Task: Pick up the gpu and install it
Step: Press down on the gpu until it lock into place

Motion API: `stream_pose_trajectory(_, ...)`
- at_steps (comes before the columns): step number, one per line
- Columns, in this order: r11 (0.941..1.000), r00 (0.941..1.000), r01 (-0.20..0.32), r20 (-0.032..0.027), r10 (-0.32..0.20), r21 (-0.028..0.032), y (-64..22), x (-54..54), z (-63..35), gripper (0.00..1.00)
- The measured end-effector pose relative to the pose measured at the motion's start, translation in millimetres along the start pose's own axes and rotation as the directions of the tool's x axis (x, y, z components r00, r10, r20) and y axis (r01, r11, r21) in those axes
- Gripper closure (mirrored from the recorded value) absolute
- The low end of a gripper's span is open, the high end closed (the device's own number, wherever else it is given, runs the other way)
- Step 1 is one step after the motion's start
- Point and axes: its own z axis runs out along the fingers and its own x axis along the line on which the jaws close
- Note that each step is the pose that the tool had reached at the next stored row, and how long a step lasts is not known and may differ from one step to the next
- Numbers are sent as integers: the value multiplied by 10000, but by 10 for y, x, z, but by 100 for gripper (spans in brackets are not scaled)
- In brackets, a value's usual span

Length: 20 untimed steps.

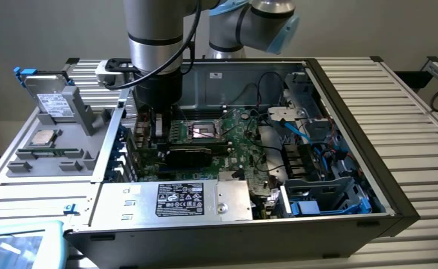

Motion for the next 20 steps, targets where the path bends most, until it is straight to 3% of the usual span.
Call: stream_pose_trajectory(20, 10000, 10000, -2, 1, 2, 0, 0, -4, 0, 88)
